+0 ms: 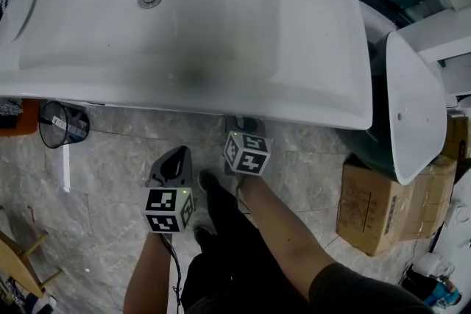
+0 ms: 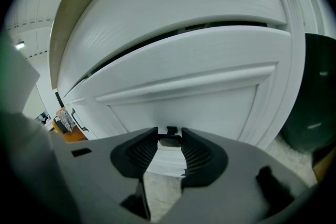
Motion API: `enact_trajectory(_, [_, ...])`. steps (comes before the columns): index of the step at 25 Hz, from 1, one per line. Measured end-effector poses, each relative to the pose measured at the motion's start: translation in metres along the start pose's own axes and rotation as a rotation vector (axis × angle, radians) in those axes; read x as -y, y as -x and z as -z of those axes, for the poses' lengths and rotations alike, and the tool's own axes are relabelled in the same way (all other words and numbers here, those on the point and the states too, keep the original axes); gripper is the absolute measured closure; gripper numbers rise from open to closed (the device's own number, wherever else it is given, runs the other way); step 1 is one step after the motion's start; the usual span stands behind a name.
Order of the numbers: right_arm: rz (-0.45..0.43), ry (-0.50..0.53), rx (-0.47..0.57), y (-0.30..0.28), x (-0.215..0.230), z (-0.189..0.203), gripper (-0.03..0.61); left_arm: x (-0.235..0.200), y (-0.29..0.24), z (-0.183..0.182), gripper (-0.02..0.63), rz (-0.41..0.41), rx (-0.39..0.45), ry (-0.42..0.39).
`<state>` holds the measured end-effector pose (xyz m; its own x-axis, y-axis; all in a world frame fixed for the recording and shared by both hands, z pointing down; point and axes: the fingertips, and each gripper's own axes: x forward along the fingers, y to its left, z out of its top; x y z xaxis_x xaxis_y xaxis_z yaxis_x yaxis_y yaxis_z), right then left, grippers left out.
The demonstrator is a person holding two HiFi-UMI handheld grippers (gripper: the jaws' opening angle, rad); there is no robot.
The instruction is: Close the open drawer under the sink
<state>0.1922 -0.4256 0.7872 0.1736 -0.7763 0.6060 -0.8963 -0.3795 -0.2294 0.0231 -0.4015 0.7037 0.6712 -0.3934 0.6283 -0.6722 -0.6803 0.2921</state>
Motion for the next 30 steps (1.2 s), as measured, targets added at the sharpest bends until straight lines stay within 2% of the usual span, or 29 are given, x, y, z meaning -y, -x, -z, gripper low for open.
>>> enact_trajectory(16, [-0.026,-0.036,-0.051,0.012,-0.005,0.004,0.434,-0.004,0.034,0.005,0.6,-0.023,0.022,0.024])
enact_trajectory(23, [-0.022,-0.014,-0.035,0.066,-0.023,0.004,0.434,0.001,0.078,-0.001,0.6,-0.033,0.057,0.017])
enact_trajectory(30, [-0.058,-0.002,0.007,0.145,-0.062,-0.007,0.434,0.012,0.155,-0.003,0.6,-0.05,0.095,0.024])
